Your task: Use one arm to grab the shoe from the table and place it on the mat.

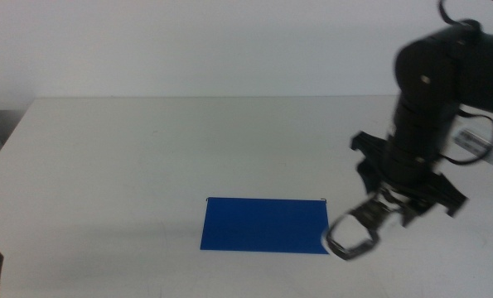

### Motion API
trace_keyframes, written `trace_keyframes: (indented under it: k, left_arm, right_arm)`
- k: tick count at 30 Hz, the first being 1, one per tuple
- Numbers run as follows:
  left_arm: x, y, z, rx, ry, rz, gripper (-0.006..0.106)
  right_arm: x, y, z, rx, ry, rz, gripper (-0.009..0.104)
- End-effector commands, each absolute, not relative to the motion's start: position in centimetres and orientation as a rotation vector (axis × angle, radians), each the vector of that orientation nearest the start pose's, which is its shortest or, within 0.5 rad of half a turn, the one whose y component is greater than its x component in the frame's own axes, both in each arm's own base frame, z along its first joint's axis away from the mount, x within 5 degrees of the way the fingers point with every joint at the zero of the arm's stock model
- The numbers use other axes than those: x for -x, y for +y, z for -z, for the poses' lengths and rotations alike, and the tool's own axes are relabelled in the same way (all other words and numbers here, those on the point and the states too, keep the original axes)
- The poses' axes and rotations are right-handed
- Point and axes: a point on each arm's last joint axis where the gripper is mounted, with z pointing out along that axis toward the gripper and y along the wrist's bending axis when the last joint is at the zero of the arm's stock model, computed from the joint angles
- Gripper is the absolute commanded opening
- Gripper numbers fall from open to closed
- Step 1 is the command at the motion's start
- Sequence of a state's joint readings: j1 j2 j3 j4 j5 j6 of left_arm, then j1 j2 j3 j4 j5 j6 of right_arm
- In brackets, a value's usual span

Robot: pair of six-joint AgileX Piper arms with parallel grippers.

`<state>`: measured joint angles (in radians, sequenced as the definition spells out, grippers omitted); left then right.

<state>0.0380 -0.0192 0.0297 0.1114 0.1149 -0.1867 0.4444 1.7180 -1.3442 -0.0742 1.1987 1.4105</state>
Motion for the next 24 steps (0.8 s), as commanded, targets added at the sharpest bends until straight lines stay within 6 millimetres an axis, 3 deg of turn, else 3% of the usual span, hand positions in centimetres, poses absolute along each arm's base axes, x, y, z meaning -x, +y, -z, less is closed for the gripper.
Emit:
trace_keyframes:
  k: [1,9,15,20,24]
  left_arm:
    - [-5.6,0.2,-20.0,0.092,1.522,0.035,0.094]
    - [-5.6,0.2,-20.0,0.092,1.522,0.035,0.094]
    - [-5.6,0.2,-20.0,0.092,1.522,0.035,0.094]
    - [-5.6,0.2,-20.0,0.092,1.522,0.035,0.094]
    - [-5.6,0.2,-20.0,0.092,1.522,0.035,0.094]
  right_arm:
    - [-30.6,14.6,-28.0,-1.374,2.682,-0.075,-0.004]
    - [-33.2,19.5,-28.9,-1.272,2.708,-0.177,-0.004]
    - [-34.2,22.9,-28.0,-1.262,2.735,-0.233,-0.004]
    - [-34.2,24.6,-26.4,-1.346,2.745,-0.221,-0.004]
    - [-33.9,25.2,-26.2,-1.509,2.682,-0.227,-0.004]
